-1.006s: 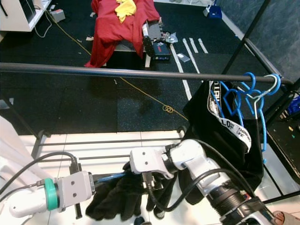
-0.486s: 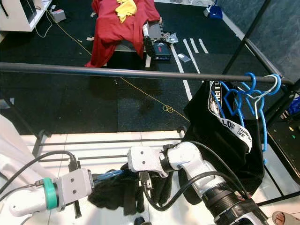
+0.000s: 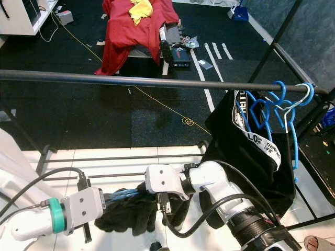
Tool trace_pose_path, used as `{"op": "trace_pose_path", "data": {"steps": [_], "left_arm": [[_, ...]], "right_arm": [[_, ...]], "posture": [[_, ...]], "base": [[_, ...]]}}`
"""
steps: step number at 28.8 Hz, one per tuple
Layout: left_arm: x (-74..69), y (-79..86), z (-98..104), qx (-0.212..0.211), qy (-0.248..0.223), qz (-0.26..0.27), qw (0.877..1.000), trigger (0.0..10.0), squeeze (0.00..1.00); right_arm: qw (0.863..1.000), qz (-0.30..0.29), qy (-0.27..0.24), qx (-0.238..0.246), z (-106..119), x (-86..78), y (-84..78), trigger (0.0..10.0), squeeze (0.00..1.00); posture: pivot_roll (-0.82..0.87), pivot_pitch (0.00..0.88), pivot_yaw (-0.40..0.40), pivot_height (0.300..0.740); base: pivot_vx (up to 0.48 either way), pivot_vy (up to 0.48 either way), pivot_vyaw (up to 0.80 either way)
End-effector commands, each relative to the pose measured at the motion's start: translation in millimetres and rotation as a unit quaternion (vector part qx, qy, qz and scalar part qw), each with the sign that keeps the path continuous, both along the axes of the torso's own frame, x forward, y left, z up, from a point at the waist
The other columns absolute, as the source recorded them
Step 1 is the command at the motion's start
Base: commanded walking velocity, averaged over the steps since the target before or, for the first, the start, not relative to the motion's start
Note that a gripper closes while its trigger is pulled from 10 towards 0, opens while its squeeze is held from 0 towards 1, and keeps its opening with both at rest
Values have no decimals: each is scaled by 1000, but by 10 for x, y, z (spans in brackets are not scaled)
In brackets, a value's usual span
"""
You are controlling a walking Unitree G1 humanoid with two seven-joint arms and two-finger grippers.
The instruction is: Hang hanger
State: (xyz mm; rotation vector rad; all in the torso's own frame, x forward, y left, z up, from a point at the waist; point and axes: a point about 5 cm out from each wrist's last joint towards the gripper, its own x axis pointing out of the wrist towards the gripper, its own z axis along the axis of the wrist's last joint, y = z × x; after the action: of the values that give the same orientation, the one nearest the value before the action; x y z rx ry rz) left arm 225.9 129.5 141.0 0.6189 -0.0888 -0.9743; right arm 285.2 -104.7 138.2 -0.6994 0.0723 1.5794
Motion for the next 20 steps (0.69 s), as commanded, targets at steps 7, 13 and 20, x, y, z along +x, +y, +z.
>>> {"op": "trace_pose_path", "data": {"steps": [7,13,20], "left_arm": [[-56,-11,207,-24,-24,-17,999,10000,0],[-116,135,256,-28,-18,22,999,10000,0],[-105,358,295,-102,-13,152,983,10000,0]], "right_arm": [[1000,-4,17,-14,-92,-43,-94,0,0],[999,-41,14,-17,-132,3,-196,0,0],[994,-109,25,2,-205,39,-323,0,0]], "posture": [[-51,140,3,740],[-55,147,12,740],[-43,159,13,740]], "base": [[0,0,0],[0,0,0],[0,0,0]]}}
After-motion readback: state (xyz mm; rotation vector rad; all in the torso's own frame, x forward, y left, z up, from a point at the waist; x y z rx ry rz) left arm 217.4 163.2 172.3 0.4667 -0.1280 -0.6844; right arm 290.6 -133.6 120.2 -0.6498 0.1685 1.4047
